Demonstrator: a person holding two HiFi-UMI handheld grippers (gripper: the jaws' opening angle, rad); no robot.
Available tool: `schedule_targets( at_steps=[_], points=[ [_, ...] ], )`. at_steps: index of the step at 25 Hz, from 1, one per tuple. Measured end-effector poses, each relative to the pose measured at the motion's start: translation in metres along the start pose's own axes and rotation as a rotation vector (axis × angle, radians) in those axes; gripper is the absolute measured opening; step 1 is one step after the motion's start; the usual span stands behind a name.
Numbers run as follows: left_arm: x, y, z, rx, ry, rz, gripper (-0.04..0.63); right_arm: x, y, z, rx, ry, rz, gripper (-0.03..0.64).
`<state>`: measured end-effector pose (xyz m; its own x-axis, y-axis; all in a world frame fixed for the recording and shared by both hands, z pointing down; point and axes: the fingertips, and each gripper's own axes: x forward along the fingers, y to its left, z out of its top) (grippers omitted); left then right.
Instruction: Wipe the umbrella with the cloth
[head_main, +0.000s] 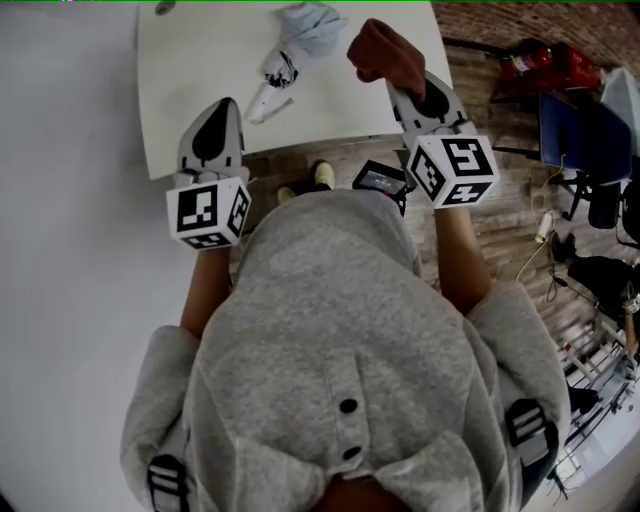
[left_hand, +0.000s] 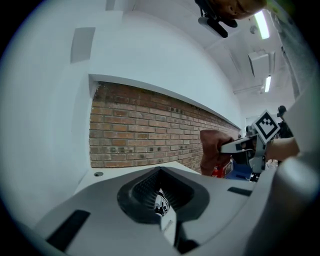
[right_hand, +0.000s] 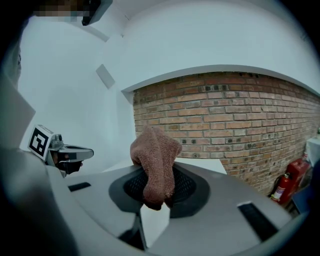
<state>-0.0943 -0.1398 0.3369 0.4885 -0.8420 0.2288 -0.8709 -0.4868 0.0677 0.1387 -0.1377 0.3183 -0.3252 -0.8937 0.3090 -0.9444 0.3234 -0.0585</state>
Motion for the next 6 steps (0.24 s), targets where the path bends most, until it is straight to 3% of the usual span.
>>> schedule_targets(
  at_steps=[6],
  points=[
    [0.0017,-0.0002,0.004,0.008,-0.003,-0.015,0.015,0.0019,0.0022,0.0029,-0.01,0.004,-0.003,0.081]
  ],
)
